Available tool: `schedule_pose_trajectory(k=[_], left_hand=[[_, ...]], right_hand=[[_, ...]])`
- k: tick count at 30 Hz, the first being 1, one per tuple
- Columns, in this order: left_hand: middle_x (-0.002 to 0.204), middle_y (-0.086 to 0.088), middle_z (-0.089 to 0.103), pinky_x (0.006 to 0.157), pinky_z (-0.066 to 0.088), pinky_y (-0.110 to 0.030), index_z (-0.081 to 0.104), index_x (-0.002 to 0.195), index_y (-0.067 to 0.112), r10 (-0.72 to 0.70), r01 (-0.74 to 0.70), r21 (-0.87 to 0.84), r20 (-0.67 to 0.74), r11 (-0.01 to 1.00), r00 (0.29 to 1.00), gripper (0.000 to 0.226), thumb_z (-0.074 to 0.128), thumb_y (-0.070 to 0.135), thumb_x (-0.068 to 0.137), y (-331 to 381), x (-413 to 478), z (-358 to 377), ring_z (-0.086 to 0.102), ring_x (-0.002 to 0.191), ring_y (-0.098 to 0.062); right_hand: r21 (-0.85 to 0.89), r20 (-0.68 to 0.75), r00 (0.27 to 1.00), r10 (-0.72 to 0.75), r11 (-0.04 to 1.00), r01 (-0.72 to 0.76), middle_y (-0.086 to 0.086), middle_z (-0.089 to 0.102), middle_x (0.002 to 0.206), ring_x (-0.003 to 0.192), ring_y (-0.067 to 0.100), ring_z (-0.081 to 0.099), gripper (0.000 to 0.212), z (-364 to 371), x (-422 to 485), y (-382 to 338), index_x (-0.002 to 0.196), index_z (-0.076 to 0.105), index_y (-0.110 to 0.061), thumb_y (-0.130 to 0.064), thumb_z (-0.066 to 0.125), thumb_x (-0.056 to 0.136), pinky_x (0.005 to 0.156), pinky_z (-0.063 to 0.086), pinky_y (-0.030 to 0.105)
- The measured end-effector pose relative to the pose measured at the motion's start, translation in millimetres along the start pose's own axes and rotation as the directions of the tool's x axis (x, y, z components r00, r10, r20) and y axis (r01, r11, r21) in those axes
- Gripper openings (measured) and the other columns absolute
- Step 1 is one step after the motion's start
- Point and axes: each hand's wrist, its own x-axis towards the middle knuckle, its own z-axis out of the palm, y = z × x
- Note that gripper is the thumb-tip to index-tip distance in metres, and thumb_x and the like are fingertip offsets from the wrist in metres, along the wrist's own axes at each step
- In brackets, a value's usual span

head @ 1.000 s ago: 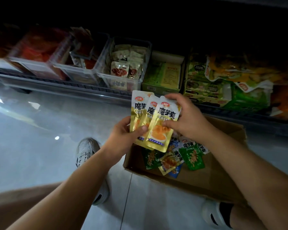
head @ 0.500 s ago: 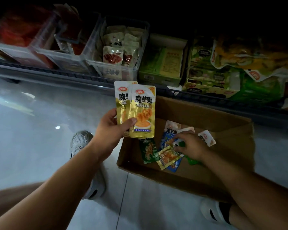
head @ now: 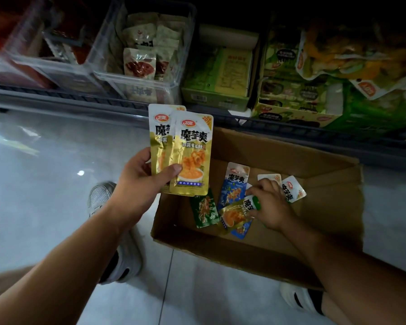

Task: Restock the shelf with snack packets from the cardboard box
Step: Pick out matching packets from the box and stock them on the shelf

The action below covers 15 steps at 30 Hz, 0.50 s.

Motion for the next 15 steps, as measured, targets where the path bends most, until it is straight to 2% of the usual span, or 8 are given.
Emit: schedule_pose_trajectory(k=[4, 7, 9, 11, 13, 15], left_hand=[[0.104, -0.004, 0.080, 0.070, 0.062, -0.026, 0.066, 0.117, 0.009, 0.007, -0.007, 0.024, 0.009, 1.000, 1.000, 0.026, 0.070, 0.002, 0.092, -0.5, 0.0, 0.2, 0.078, 0.092, -0.021], [0.104, -0.003, 0.079, 0.073, 0.063, -0.027, 0.066, 0.118, 0.010, 0.010, -0.011, 0.034, 0.015, 0.999, 1.000, 0.027, 0.070, 0.004, 0.092, -1.1, 0.5, -0.7, 0.078, 0.094, -0.021], [0.105, -0.003, 0.079, 0.075, 0.064, -0.029, 0.066, 0.119, 0.011, 0.013, -0.014, 0.038, 0.019, 0.999, 1.000, 0.028, 0.070, 0.005, 0.092, -1.2, 0.0, -1.0, 0.077, 0.094, -0.020], [0.107, -0.003, 0.079, 0.079, 0.064, -0.033, 0.066, 0.120, 0.011, 0.016, -0.017, 0.044, 0.020, 0.999, 1.000, 0.029, 0.071, 0.007, 0.092, -0.5, -0.8, -1.0, 0.077, 0.096, -0.020], [0.107, -0.004, 0.079, 0.081, 0.064, -0.035, 0.065, 0.121, 0.011, 0.020, -0.021, 0.053, 0.030, 0.998, 0.999, 0.031, 0.072, 0.007, 0.091, -0.3, -1.6, -1.6, 0.077, 0.097, -0.021], [0.105, -0.003, 0.079, 0.081, 0.064, -0.035, 0.065, 0.120, 0.011, 0.020, -0.022, 0.060, 0.038, 0.998, 0.999, 0.031, 0.073, 0.006, 0.090, 0.5, -2.2, -1.8, 0.077, 0.095, -0.021]], right_hand=[[0.071, -0.034, 0.999, -0.025, 0.997, 0.027, -0.013, 0.047, 0.121, 0.128, 0.019, 0.031, 0.039, -6.4, -3.9, -0.5, 0.109, 0.058, -0.037, -0.038, 0.080, 0.077, 0.094, 0.019, 0.028], [0.067, -0.044, 0.998, -0.049, 0.996, 0.052, -0.014, 0.056, 0.114, 0.128, 0.019, 0.035, 0.023, -21.5, -6.1, -7.0, 0.103, 0.064, -0.034, -0.033, 0.076, 0.083, 0.090, 0.015, 0.026], [0.100, -0.040, 0.998, -0.045, 0.994, 0.048, -0.016, 0.054, 0.105, 0.120, 0.015, 0.038, 0.015, -38.3, -8.6, -16.4, 0.101, 0.069, -0.032, -0.030, 0.073, 0.087, 0.088, 0.016, 0.026], [0.232, 0.019, 1.000, -0.014, 0.973, 0.010, -0.018, 0.053, 0.100, 0.111, 0.010, 0.044, 0.009, -60.5, -11.4, -27.1, 0.098, 0.071, -0.028, -0.022, 0.071, 0.091, 0.089, 0.026, 0.026], [0.432, 0.105, 0.995, 0.001, 0.901, -0.046, -0.012, 0.061, 0.099, 0.101, 0.014, 0.059, 0.009, -88.7, -15.3, -37.4, 0.095, 0.071, -0.025, -0.017, 0.067, 0.093, 0.084, 0.046, 0.029], [0.479, 0.112, 0.993, -0.022, 0.877, -0.035, -0.010, 0.064, 0.100, 0.095, 0.012, 0.062, 0.013, -120.4, -20.2, -43.6, 0.094, 0.069, -0.031, -0.019, 0.064, 0.096, 0.082, 0.053, 0.032]])
